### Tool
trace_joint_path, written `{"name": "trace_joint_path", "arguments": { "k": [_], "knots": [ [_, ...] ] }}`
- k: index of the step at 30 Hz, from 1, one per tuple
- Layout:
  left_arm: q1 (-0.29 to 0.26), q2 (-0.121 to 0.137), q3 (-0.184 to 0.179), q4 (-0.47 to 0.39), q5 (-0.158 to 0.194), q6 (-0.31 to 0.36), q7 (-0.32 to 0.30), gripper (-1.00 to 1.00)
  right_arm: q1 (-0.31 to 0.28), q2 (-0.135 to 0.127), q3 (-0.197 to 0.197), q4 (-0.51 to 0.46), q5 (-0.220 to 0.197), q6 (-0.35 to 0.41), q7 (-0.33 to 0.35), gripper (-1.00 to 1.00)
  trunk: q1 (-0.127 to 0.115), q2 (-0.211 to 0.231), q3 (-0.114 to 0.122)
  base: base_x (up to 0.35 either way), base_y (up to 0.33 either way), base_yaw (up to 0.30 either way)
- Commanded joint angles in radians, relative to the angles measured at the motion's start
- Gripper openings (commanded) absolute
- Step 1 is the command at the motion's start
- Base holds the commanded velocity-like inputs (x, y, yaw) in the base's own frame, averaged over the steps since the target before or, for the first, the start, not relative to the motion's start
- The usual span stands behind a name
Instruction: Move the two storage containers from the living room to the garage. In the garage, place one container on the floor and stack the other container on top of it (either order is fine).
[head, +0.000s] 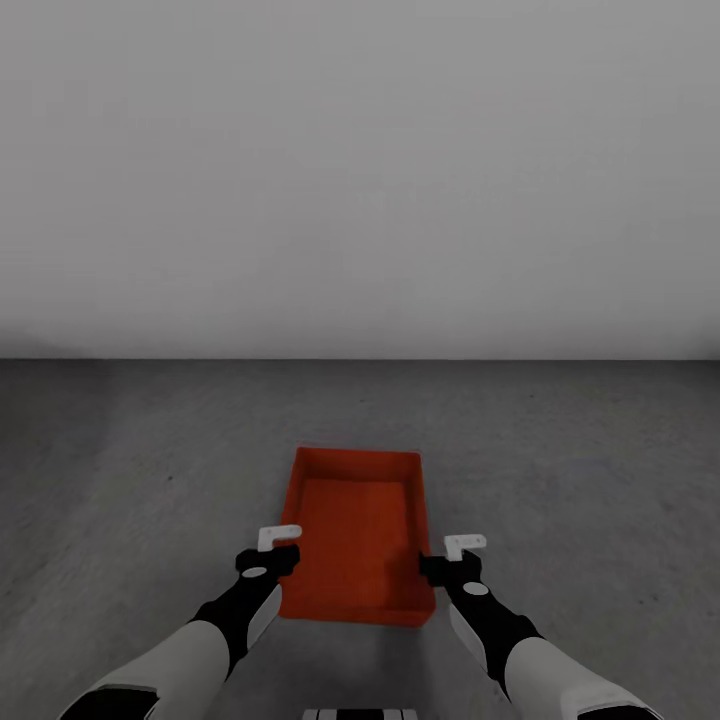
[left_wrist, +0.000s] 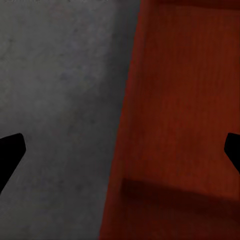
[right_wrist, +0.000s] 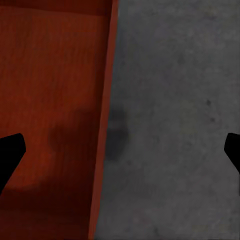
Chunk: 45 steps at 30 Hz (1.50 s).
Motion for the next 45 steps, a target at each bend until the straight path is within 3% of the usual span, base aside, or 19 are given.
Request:
{"name": "trace_joint_path", "arguments": {
  "k": [1, 21, 32, 45],
  "knots": [
    [0.000, 0.000, -0.001, 0.000, 0.002, -0.002, 0.003, 1.00, -0.001, 0.000, 0.008, 0.001, -0.001, -0.002, -0.007, 1.00, 0.000, 0.000, -0.001, 0.000, 0.000, 0.000],
    [0.000, 0.000, -0.001, -0.002, 0.003, -0.002, 0.004, 1.00, -0.001, -0.001, 0.009, 0.001, 0.001, -0.002, -0.007, 1.00, 0.000, 0.000, -0.001, 0.000, 0.000, 0.000],
    [0.000, 0.000, 0.000, -0.004, 0.003, -0.002, 0.003, 1.00, -0.001, 0.000, 0.009, 0.001, 0.000, -0.003, -0.007, 1.00, -0.042, 0.077, 0.034, 0.000, 0.000, 0.000],
    [0.000, 0.000, 0.030, -0.005, 0.002, -0.002, 0.003, 1.00, -0.001, 0.000, 0.008, 0.001, -0.001, -0.001, -0.007, 1.00, -0.092, 0.168, 0.075, 0.000, 0.000, 0.000]
  ]
}}
